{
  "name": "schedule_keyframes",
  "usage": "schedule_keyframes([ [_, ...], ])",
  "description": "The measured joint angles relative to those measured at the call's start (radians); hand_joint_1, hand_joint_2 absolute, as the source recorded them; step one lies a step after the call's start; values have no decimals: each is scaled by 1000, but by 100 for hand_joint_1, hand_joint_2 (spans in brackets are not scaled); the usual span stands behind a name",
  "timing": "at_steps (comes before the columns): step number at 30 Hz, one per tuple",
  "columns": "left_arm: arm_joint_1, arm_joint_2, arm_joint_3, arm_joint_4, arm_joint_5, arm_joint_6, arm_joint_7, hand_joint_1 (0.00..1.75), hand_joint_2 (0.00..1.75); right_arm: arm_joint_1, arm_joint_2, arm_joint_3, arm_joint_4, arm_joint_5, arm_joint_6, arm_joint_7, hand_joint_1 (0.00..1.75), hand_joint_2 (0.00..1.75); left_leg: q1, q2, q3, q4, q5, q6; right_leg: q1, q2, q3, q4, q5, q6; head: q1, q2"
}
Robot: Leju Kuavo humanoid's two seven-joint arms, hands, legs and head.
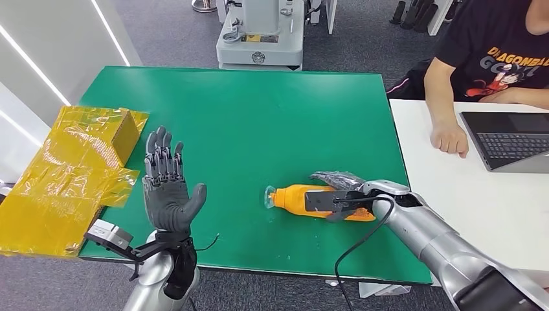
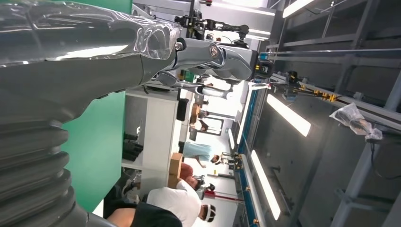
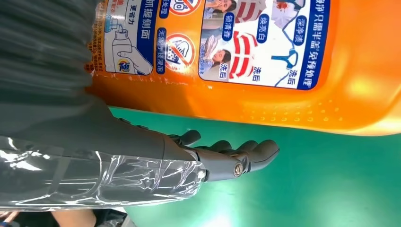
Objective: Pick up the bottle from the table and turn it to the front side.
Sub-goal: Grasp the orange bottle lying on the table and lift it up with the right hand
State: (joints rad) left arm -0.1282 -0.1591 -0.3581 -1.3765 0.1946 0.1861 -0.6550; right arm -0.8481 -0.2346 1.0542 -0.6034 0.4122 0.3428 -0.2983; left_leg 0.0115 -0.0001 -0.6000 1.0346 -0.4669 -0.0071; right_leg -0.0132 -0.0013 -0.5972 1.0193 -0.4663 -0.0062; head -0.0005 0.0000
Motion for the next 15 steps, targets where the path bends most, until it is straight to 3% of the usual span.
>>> schedule_keyframes([
  [9,-3,0,-2,9,0,-7,0,0,175,-8,-8,20,18,42,-27,58,0,175,0,0,2,1,0,0,0,0,2,0,0,0,0,0],
  [15,-3,-2,-5,10,-4,-11,2,0,175,7,-26,20,13,97,-135,93,0,175,0,0,1,2,0,0,0,0,3,0,1,1,0,0],
])
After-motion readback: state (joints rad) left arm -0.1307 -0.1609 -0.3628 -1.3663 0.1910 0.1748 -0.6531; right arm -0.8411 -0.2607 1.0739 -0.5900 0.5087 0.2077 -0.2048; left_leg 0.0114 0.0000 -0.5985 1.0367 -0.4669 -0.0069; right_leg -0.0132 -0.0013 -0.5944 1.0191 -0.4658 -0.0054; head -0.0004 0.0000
